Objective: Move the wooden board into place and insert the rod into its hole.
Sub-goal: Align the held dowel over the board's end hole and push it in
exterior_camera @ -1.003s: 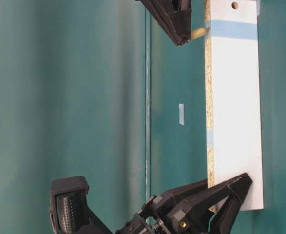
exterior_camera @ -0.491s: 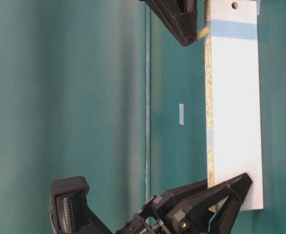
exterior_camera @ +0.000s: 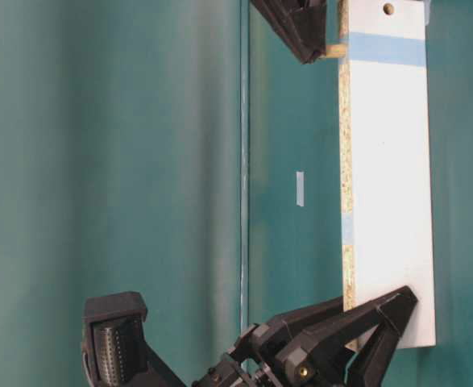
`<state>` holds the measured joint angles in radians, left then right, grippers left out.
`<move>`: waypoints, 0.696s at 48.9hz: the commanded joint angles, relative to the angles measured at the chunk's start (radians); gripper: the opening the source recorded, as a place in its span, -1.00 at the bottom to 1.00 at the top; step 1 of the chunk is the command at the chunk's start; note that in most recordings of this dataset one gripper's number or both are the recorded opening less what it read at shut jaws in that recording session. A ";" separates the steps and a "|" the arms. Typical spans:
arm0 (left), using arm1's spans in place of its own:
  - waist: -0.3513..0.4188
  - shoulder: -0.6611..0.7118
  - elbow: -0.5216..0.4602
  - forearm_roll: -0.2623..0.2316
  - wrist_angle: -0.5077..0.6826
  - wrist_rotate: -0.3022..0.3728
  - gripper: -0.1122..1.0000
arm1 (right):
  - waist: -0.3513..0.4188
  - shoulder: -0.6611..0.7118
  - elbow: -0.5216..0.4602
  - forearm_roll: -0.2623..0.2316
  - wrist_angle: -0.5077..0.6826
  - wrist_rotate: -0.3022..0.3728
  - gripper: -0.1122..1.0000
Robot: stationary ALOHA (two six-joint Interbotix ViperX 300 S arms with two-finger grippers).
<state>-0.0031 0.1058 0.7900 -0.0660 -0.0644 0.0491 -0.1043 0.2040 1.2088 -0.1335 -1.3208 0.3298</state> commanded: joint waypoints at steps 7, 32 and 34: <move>-0.006 -0.015 -0.005 0.000 -0.003 -0.005 -0.42 | 0.017 -0.049 -0.012 -0.002 0.124 0.002 -0.64; -0.006 -0.015 -0.005 0.000 -0.002 -0.005 -0.42 | 0.028 -0.087 -0.020 -0.003 0.265 0.008 -0.64; -0.006 -0.015 -0.005 0.000 -0.003 -0.005 -0.42 | 0.029 -0.092 -0.023 -0.003 0.290 0.008 -0.64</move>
<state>-0.0031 0.1058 0.7915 -0.0660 -0.0644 0.0491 -0.0813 0.1396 1.1919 -0.1350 -1.0600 0.3375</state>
